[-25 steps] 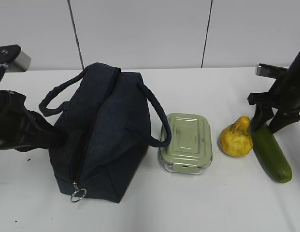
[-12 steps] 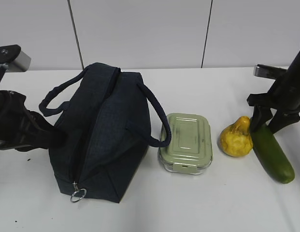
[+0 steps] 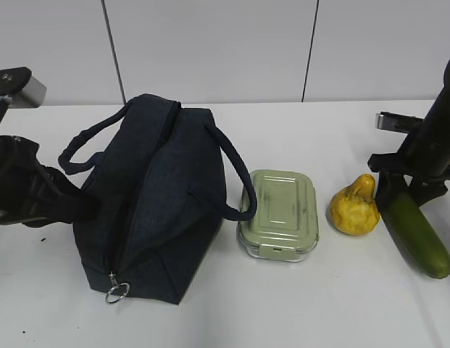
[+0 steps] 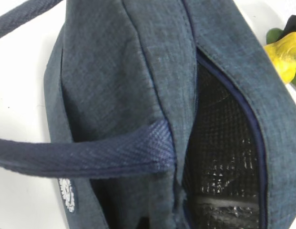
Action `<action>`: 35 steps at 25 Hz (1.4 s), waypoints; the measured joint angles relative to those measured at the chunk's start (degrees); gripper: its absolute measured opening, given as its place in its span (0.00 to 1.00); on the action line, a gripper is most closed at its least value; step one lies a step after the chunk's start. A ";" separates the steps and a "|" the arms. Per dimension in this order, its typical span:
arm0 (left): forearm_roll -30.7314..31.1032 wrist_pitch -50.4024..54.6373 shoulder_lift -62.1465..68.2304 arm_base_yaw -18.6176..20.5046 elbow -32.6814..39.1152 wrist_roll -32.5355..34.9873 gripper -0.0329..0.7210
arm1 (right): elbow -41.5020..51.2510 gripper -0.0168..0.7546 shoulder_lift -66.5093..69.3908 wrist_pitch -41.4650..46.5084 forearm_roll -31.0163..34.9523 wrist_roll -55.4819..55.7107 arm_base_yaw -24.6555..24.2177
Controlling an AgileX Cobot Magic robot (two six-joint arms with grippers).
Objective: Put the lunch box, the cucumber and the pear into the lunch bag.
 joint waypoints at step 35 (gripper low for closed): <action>-4.53 -1.96 0.45 0.00 0.00 0.06 0.02 | -4.74 0.49 -8.88 -22.90 58.47 -35.10 37.81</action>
